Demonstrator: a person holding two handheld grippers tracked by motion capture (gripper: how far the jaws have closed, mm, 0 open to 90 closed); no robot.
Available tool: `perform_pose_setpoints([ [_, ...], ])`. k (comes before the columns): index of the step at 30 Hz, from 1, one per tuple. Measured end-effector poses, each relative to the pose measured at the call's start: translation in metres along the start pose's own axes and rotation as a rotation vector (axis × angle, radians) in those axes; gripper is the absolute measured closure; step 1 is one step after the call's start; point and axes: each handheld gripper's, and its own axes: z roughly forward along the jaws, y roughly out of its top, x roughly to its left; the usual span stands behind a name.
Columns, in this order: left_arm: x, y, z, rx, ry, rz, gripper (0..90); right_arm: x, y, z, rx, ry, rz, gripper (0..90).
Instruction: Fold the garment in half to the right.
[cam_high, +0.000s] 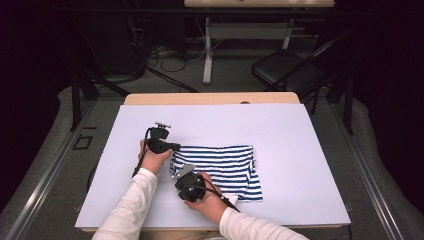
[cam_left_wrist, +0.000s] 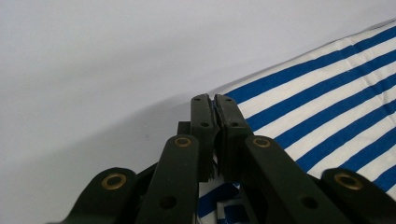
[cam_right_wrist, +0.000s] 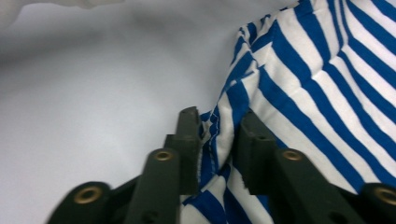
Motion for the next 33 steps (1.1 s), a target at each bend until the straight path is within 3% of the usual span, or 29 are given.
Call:
perform_pose_setpoints([
  [7, 0.000, 0.000, 0.000, -0.002, 0.002, -0.001, 87.2, -0.003, 0.000, -0.001, 0.005, 0.005, 0.008, 81.9],
  [22, 0.002, 0.000, -0.004, -0.018, -0.005, -0.008, 87.5, -0.005, 0.002, -0.002, 0.003, 0.035, 0.005, 83.0],
  [33, 0.007, -0.005, -0.014, -0.016, 0.014, -0.010, 87.5, -0.002, 0.002, -0.005, -0.008, 0.052, -0.016, 83.0],
])
